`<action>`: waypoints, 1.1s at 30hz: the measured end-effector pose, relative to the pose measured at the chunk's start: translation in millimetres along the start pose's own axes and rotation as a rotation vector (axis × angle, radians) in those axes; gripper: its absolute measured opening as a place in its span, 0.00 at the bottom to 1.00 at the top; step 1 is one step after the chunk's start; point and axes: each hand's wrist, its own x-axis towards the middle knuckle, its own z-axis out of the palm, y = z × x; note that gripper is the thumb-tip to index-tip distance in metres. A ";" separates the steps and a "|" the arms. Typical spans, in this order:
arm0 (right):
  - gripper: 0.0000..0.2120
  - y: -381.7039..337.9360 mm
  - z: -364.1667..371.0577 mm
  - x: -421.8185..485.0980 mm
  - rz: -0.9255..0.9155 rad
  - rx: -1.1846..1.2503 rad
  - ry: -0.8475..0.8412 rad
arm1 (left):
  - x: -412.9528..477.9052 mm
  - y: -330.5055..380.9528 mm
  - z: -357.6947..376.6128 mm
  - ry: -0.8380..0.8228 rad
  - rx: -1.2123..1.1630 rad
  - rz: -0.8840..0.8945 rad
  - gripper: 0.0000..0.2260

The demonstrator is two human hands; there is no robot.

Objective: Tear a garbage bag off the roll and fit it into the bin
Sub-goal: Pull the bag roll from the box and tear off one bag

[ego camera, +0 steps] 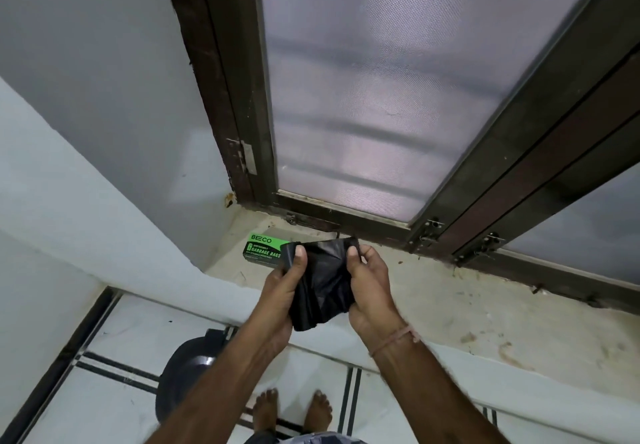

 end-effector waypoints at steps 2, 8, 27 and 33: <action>0.11 -2.9 2.7 -0.3 0.002 0.003 0.029 | -3.0 -2.0 0.9 -0.034 -0.029 -0.025 0.29; 0.21 -5.2 -5.8 -14.1 -0.120 -0.133 -0.232 | -10.6 2.1 -3.8 -0.075 -0.017 0.012 0.27; 0.20 17.5 -13.0 -17.4 -0.259 -0.475 -0.280 | -26.1 -5.8 -12.5 -0.087 0.043 0.058 0.26; 0.09 19.3 -22.2 -15.6 -0.183 -0.277 -0.216 | -29.6 -9.5 -16.3 -0.041 -0.001 0.036 0.27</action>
